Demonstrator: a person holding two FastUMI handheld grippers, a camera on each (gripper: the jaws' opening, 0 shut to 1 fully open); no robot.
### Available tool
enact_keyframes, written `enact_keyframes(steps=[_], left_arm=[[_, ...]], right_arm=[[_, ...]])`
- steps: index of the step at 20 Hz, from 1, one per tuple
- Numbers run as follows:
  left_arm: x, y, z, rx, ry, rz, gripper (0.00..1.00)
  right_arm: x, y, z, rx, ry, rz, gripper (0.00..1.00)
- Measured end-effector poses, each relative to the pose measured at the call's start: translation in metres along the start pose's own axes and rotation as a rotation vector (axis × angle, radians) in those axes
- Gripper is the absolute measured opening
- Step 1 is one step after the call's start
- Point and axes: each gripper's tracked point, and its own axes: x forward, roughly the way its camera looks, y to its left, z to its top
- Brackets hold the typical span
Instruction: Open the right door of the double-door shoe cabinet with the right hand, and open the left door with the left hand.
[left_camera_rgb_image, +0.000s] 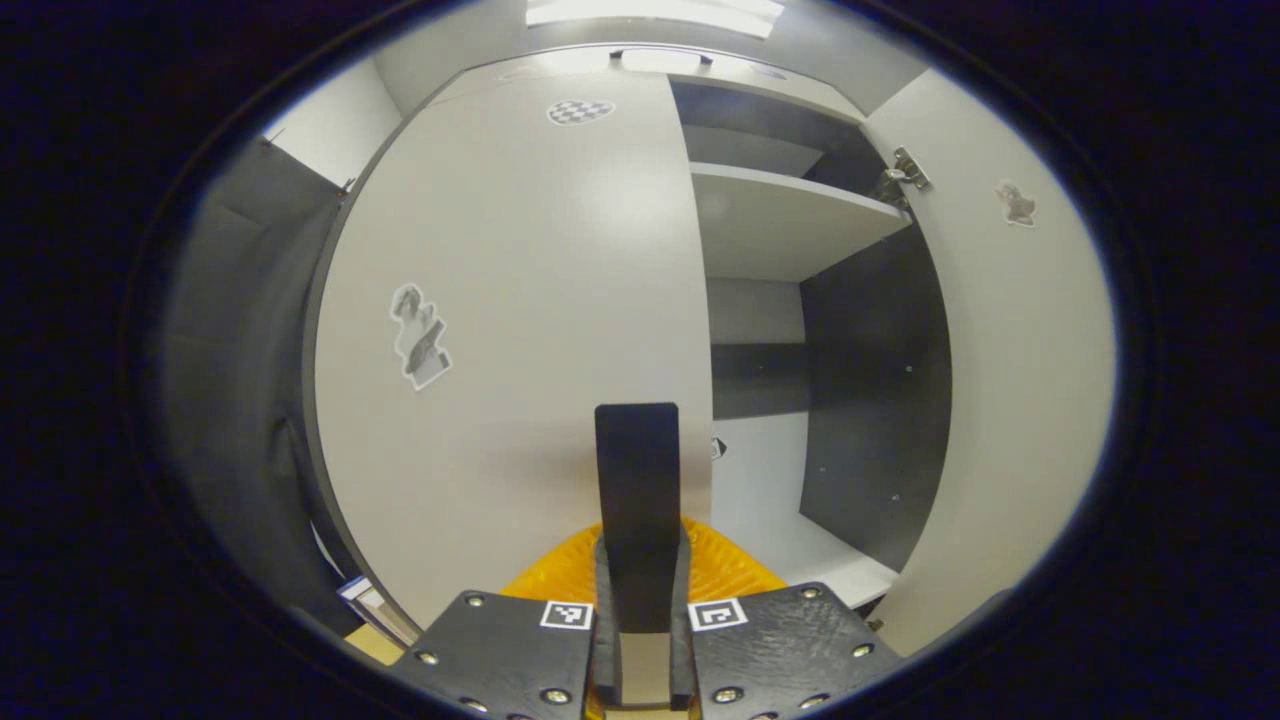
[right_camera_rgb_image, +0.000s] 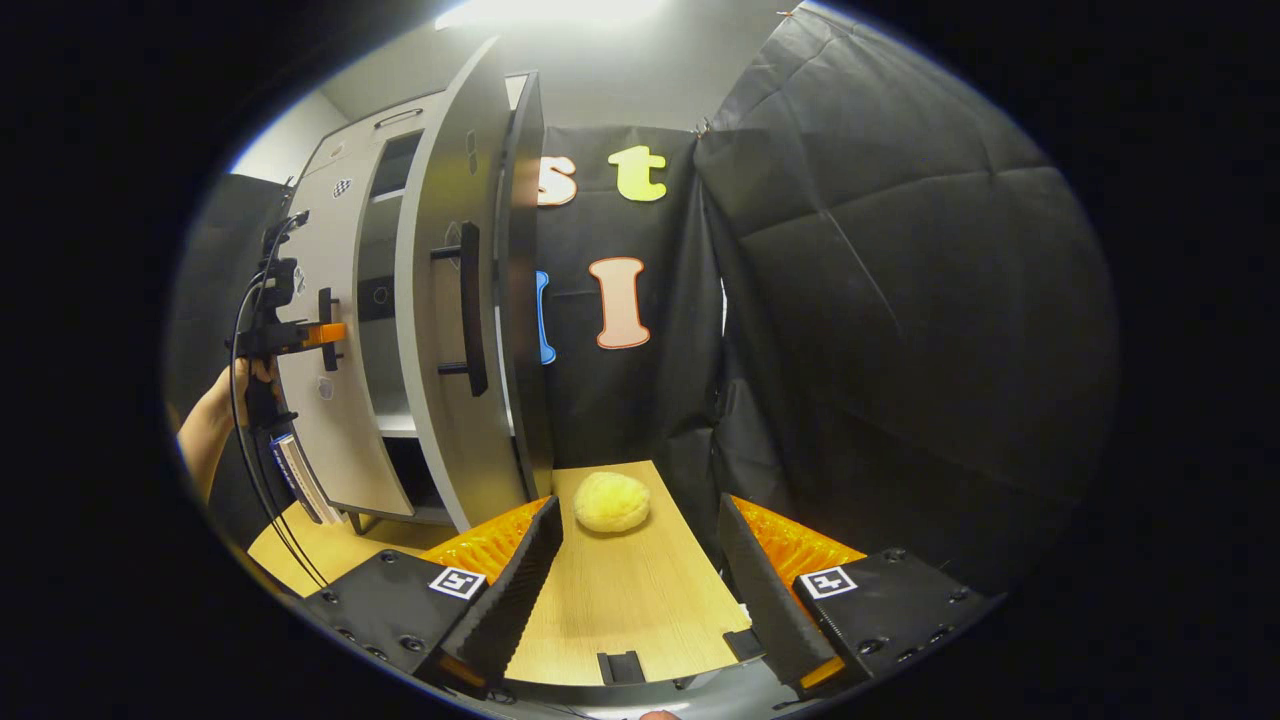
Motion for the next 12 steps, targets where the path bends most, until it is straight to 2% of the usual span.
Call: enact_keyframes(steps=[2,3,6,12], left_arm=[[-0.006,0.0,-0.001,-0.002,0.006,-0.006,0.2],[-0.011,0.0,0.0,-0.01,0.006,-0.014,0.16],[-0.031,0.005,0.002,-0.026,0.006,-0.03,0.13],[-0.064,0.016,0.002,-0.028,0.022,-0.045,0.12]], right_arm=[[-0.002,0.001,0.005,0.002,-0.012,0.008,0.96],[-0.003,0.001,0.006,0.002,-0.018,0.011,0.96],[-0.006,0.006,0.01,0.008,-0.029,0.024,0.96],[-0.015,0.028,0.017,-0.013,-0.048,0.067,0.96]])
